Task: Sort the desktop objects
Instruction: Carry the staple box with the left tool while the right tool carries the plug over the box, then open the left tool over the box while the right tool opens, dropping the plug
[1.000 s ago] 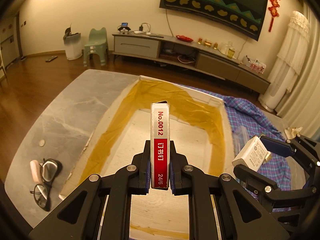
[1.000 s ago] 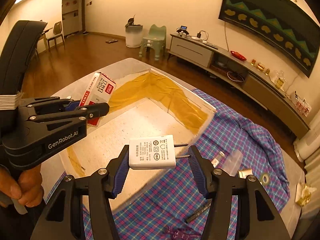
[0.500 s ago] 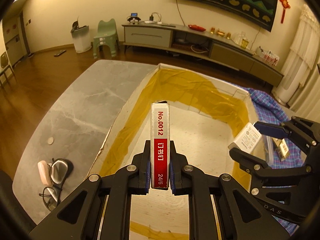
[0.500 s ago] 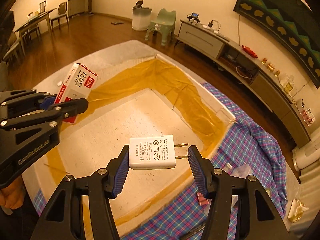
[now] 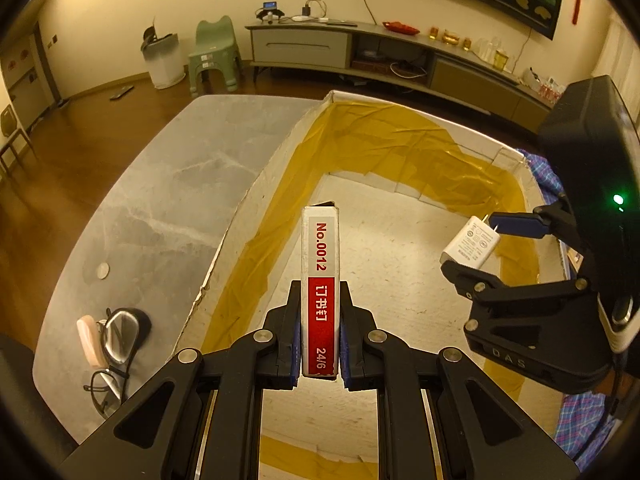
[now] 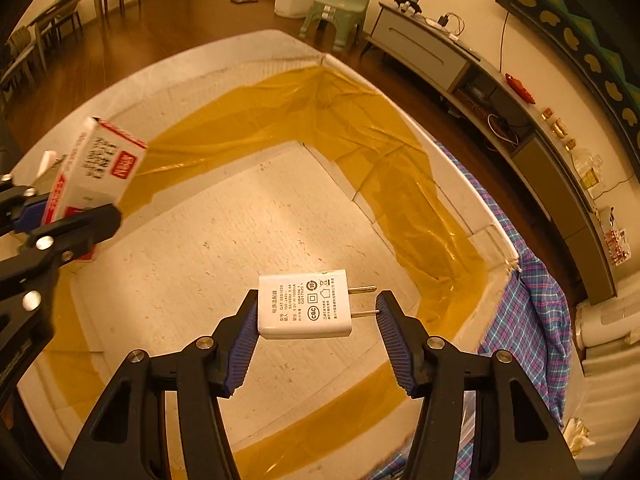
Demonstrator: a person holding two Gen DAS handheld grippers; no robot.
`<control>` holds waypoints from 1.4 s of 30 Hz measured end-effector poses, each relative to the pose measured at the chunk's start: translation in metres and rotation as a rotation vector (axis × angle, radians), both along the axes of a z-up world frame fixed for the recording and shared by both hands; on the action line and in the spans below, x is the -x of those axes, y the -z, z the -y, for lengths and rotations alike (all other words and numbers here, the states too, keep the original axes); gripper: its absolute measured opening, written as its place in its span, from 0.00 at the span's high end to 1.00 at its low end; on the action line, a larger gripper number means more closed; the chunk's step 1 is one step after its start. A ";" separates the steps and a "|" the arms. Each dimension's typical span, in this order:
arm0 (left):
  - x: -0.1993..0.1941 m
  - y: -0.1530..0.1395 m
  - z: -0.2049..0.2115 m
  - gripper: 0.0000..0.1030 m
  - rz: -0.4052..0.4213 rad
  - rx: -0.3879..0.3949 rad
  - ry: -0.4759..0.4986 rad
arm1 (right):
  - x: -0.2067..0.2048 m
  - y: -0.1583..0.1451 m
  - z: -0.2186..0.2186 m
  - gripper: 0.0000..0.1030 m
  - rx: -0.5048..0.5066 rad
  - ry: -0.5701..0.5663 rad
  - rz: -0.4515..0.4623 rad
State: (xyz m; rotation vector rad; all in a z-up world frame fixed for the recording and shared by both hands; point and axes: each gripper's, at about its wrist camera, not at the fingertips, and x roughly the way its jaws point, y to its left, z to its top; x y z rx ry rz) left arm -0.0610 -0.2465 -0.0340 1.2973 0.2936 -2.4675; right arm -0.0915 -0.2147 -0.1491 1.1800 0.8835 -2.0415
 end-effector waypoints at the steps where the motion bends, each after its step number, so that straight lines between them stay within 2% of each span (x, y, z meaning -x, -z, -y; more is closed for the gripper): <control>1: 0.001 0.001 0.000 0.85 0.005 -0.002 0.000 | 0.002 0.002 0.002 0.43 -0.010 0.002 0.002; 18: 0.003 0.007 0.006 0.84 0.041 -0.030 0.000 | 0.030 0.008 0.011 0.43 -0.061 0.059 0.043; 23: 0.002 0.007 0.007 0.77 0.044 -0.030 -0.001 | 0.035 0.007 0.007 0.42 -0.060 0.077 0.038; 27: 0.000 0.005 0.009 0.69 0.042 -0.037 -0.011 | 0.035 0.003 0.004 0.41 -0.046 0.082 0.037; 35: -0.007 -0.004 0.006 0.68 0.029 -0.030 -0.011 | 0.025 -0.013 -0.006 0.39 0.015 0.090 0.041; 42: -0.023 -0.024 0.000 0.68 0.004 -0.010 -0.009 | -0.005 -0.037 -0.027 0.37 0.097 0.069 0.047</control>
